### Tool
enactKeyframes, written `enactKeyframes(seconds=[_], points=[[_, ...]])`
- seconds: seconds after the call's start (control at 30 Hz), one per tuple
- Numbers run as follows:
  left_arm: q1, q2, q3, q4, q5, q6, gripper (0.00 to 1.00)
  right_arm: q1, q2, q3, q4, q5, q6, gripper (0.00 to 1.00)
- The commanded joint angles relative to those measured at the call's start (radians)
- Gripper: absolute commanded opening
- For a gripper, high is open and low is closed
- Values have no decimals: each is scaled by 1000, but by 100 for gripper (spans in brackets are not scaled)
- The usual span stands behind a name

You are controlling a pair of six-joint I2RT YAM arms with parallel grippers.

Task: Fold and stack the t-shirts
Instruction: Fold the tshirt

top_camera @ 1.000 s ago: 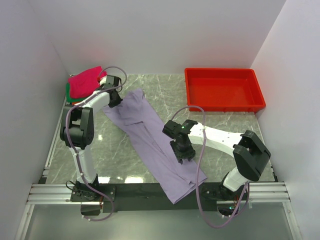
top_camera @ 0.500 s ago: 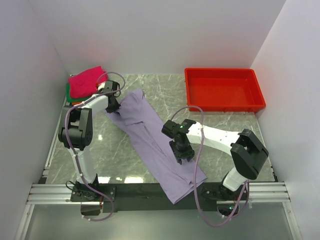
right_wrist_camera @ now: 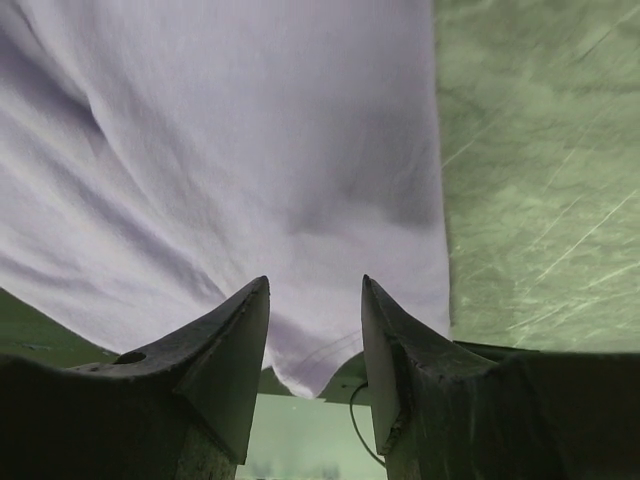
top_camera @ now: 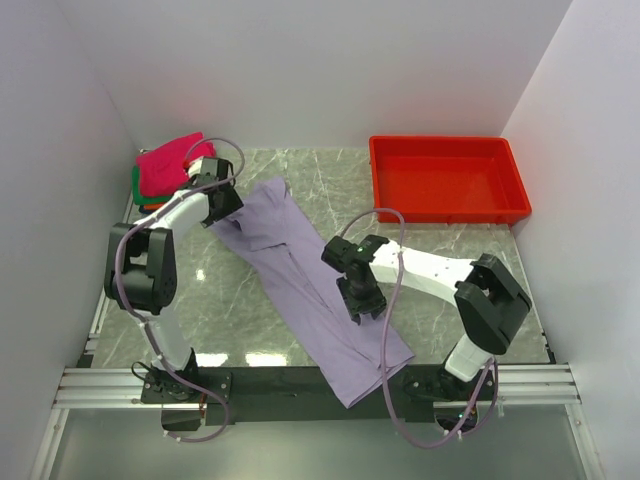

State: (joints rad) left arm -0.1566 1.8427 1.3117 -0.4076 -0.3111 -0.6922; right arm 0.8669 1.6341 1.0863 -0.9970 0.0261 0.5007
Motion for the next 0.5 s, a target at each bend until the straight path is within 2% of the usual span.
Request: enactKeyframes(seconds=[0.0, 0.13, 0.47], points=[[3, -51, -44, 7, 24, -3, 74, -43, 21, 50, 40, 31, 2, 49], [3, -24, -65, 10, 47, 0, 74, -104, 52, 53, 101, 0, -16, 49], [2, 73, -32, 70, 89, 49, 74, -126, 138, -6, 204, -23, -28, 49]])
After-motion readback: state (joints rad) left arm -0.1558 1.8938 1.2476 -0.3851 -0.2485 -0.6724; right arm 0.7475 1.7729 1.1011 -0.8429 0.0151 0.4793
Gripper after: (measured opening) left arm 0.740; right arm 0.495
